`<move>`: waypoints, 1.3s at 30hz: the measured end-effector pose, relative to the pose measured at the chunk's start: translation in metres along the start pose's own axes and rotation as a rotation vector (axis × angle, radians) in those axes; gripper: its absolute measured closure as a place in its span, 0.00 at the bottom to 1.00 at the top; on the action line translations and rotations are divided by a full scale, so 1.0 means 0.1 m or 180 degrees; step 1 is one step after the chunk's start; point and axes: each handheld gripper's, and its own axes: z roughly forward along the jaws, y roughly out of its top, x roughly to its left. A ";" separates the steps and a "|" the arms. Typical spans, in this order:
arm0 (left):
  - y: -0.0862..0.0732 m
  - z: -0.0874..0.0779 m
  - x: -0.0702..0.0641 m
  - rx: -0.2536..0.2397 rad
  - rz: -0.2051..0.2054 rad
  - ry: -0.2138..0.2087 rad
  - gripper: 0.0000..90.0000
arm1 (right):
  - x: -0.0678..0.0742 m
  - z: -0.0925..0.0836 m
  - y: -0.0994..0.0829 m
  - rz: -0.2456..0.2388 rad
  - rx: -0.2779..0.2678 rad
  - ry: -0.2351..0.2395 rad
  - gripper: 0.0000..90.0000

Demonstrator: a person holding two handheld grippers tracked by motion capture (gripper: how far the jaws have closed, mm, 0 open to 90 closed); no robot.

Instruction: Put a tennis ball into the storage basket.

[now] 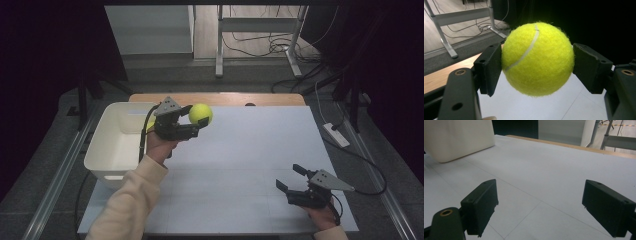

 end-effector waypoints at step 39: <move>0.08 -0.27 0.29 -0.0100 -0.0111 0.0335 0.31 | 0.02 -0.01 0.01 -0.0027 -0.0005 -0.0001 0.15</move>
